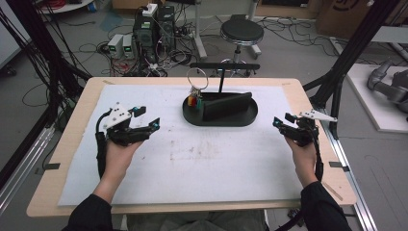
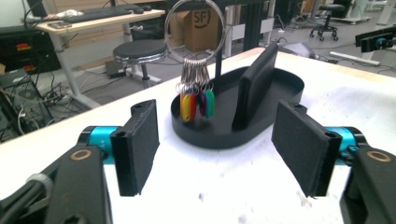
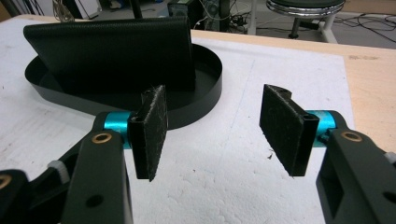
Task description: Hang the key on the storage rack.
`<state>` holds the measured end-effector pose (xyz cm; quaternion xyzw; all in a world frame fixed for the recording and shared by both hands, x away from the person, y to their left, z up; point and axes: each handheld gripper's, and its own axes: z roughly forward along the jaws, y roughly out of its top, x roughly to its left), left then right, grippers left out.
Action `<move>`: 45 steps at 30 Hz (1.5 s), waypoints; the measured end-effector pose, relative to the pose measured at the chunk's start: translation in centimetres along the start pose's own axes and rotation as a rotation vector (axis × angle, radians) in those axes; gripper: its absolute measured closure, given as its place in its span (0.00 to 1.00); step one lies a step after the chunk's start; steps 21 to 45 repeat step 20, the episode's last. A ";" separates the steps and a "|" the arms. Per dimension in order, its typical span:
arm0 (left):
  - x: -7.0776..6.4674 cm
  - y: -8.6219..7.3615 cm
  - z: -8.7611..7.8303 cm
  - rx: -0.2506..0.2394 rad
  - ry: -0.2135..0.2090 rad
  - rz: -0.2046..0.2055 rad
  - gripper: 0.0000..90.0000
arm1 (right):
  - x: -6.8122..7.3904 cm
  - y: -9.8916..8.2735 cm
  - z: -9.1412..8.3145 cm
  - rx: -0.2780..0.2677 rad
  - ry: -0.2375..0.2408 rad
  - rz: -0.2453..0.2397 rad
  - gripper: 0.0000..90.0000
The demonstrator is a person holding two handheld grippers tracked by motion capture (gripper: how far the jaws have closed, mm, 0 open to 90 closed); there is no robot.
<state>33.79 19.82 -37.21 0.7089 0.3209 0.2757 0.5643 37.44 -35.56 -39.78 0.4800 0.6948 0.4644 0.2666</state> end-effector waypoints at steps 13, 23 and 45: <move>1.4 -3.0 -1.0 0.020 0.032 -0.046 0.33 | 0.0 -0.4 -0.1 0.034 0.010 -0.030 0.42; 1.4 -3.5 -0.1 0.040 0.031 -0.052 0.32 | -0.2 -0.6 -0.2 0.044 0.006 -0.026 0.40; 1.4 -3.5 -0.1 0.040 0.031 -0.052 0.32 | -0.2 -0.6 -0.2 0.044 0.006 -0.026 0.40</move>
